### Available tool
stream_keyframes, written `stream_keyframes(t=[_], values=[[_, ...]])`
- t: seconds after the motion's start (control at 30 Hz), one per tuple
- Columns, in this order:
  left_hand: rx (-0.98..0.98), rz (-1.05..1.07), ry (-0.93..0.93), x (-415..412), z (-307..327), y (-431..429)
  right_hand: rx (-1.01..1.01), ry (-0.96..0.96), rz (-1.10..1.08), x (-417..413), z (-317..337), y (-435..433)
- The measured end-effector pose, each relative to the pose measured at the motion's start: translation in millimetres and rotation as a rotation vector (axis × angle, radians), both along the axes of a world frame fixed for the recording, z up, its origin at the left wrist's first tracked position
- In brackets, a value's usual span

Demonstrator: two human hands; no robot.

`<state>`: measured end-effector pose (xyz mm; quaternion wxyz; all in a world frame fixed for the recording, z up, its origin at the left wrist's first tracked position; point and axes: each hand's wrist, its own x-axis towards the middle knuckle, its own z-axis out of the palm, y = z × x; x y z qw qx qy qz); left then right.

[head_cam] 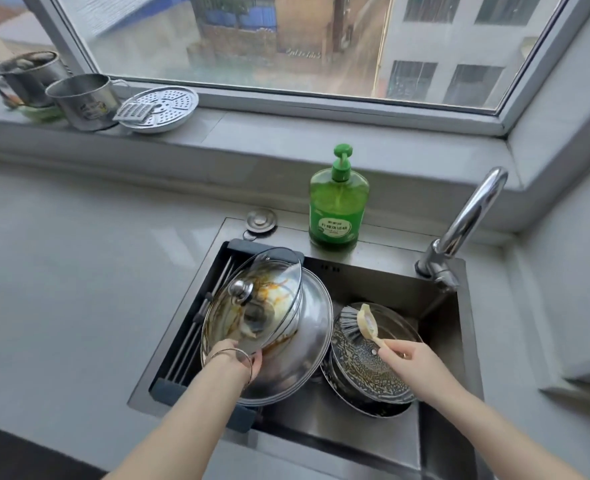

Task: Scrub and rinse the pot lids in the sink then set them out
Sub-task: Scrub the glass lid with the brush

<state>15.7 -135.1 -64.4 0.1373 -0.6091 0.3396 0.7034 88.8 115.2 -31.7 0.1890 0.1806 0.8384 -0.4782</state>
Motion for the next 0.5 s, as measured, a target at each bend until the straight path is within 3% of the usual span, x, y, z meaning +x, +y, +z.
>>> stream_keyframes(t=[0.17, 0.3, 0.4, 0.5], values=[[0.178, 0.358, 0.351, 7.6, -22.0, 6.4, -0.002, 0.019, -0.012, 12.8, 3.1, 1.7], [0.185, 0.341, 0.417, 12.4, -6.3, 16.7, -0.024, 0.027, -0.021, 23.8, 8.4, 3.6], [0.092, 0.27, 0.428, 15.1, 11.4, 21.6, -0.037, 0.034, -0.034, 30.6, 10.3, 7.1], [-0.162, 0.177, 0.444, 27.6, 27.2, 25.9, -0.055, 0.033, -0.06, 37.3, 12.9, 11.7]])
